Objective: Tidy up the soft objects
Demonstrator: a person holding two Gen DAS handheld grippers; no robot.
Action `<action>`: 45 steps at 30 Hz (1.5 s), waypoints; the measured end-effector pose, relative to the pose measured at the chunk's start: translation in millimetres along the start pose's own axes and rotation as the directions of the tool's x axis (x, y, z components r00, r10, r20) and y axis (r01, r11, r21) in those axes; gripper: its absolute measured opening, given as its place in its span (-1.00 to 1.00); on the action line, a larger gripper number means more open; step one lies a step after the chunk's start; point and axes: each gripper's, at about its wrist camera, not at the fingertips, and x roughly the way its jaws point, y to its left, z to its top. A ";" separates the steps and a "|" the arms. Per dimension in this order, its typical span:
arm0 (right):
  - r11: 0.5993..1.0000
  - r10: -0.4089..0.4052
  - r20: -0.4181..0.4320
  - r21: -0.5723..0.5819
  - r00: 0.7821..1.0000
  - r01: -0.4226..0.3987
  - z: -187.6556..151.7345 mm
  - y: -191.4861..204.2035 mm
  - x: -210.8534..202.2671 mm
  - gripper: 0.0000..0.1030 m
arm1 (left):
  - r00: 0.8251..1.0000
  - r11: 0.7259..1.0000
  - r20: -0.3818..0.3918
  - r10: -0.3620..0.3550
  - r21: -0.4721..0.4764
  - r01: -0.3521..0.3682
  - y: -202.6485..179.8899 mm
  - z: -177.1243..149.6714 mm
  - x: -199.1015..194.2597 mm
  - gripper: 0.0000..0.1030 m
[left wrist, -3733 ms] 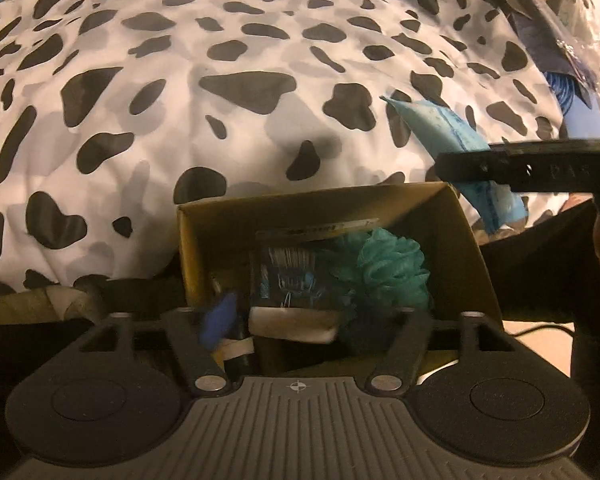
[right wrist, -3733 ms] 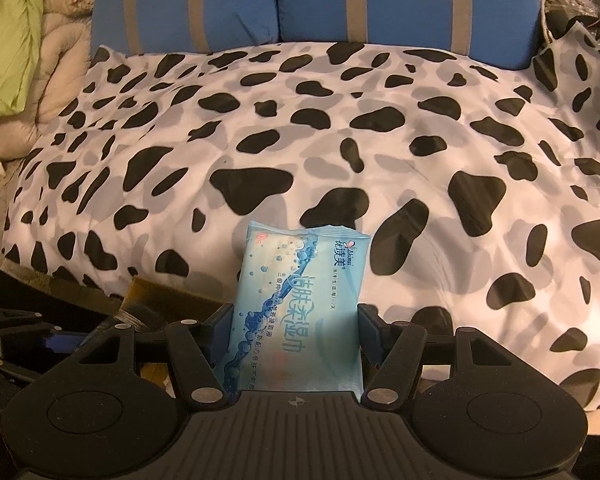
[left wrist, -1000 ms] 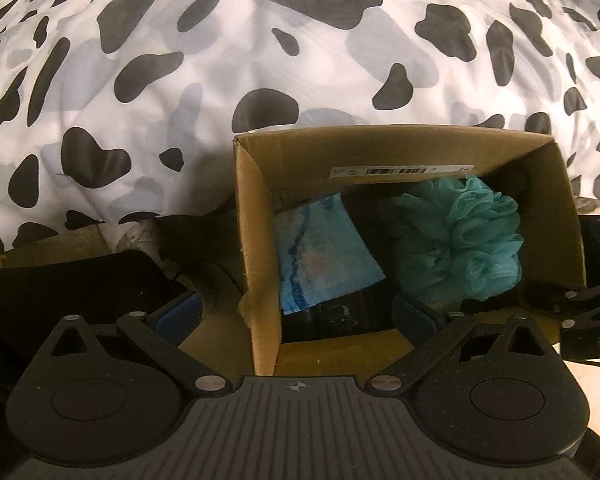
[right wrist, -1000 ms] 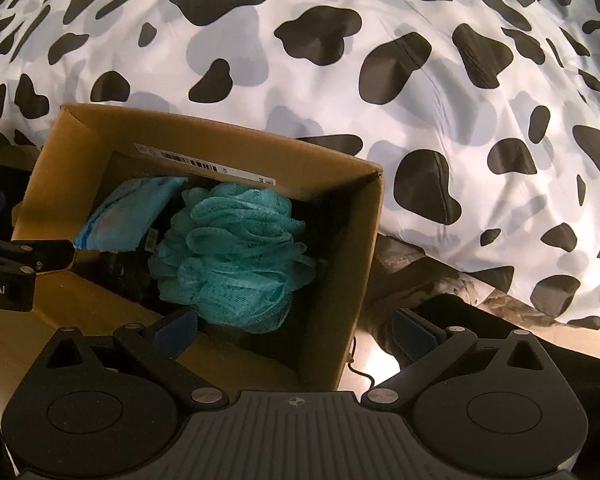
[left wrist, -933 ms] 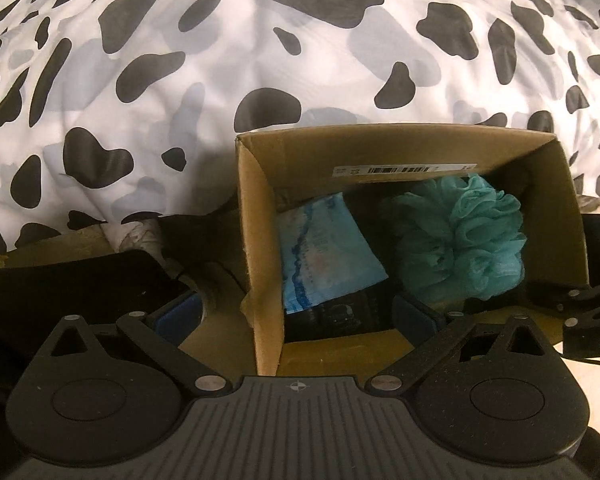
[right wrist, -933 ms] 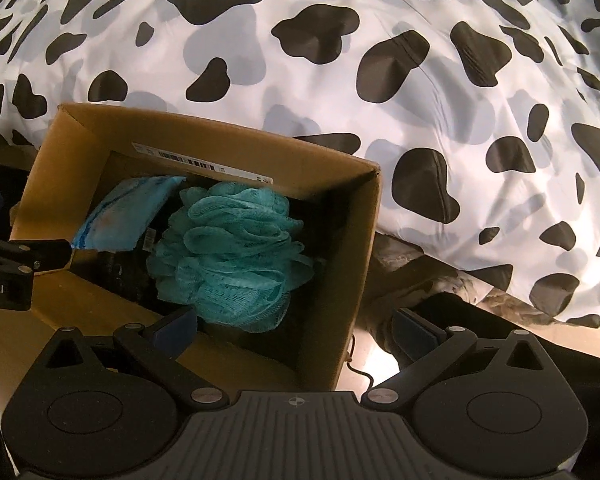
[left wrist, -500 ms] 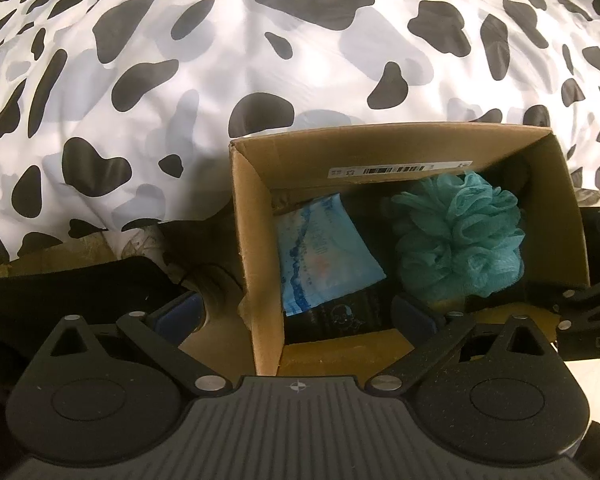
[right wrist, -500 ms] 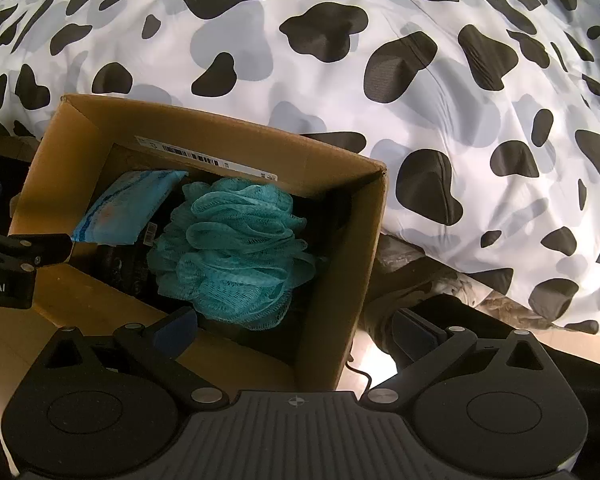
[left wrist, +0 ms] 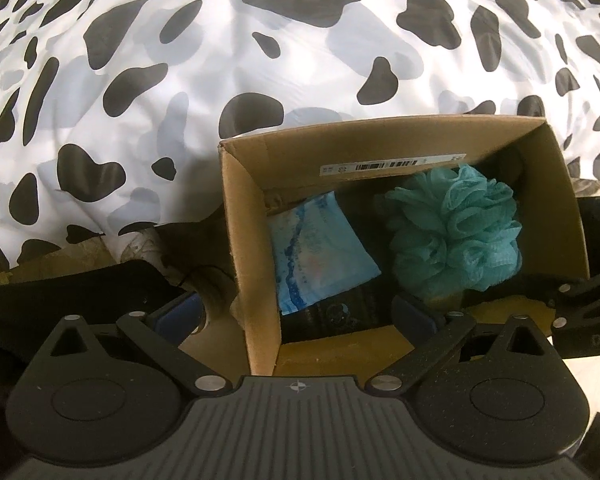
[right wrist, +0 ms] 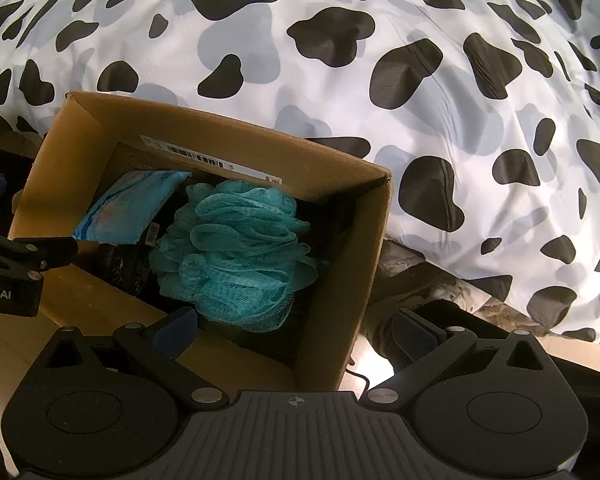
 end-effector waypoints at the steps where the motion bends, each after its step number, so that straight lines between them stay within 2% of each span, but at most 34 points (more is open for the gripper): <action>1: 1.000 0.000 0.000 0.000 1.000 0.000 0.2 0.0 0.0 1.00 | 1.000 1.000 0.000 0.002 0.002 -0.002 -0.3 0.1 0.1 1.00; 45: 1.000 0.000 0.010 -0.014 1.000 0.000 1.2 1.2 -1.2 1.00 | 1.000 1.000 -0.010 0.020 0.012 -0.020 -1.2 1.9 0.5 1.00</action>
